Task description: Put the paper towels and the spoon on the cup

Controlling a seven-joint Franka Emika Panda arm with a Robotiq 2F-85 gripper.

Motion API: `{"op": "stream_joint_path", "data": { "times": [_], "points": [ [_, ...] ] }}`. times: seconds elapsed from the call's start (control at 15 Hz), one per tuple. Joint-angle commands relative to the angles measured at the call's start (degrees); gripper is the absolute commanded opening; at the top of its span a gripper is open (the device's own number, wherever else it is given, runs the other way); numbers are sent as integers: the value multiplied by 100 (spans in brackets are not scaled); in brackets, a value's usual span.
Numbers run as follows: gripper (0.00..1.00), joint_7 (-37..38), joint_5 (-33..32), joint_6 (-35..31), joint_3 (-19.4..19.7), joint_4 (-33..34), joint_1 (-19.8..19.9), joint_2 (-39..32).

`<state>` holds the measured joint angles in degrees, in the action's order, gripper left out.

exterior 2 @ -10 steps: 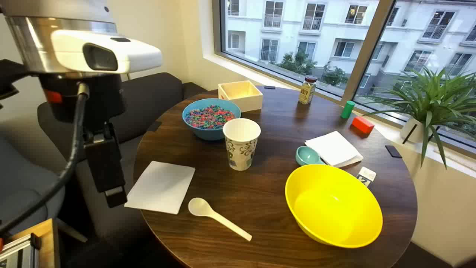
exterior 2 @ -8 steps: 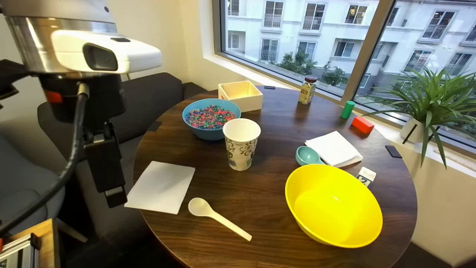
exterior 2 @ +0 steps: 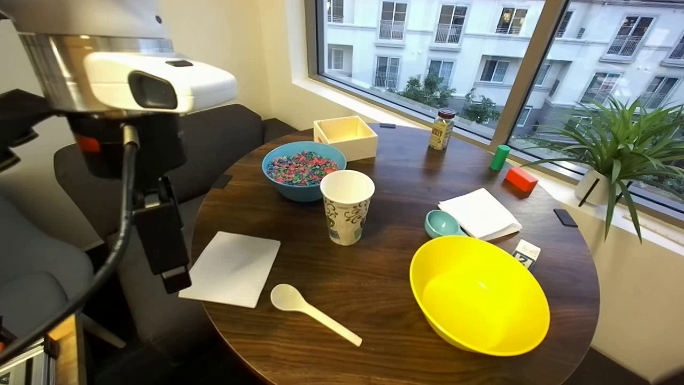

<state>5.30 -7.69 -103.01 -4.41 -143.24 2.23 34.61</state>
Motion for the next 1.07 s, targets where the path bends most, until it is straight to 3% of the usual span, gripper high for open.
{"op": "stream_joint_path", "data": {
  "times": [0.0,0.27,0.53,0.6,1.0],
  "points": [
    [100,119,560,-859,178,-458,-234,-45],
    [100,-39,1699,-1768,411,-1225,-486,288],
    [100,321,2245,-1738,375,-1811,-398,906],
    [100,506,2211,-1483,370,-1387,-281,648],
    [100,443,2478,-1481,696,-1412,-214,583]
  ]
}}
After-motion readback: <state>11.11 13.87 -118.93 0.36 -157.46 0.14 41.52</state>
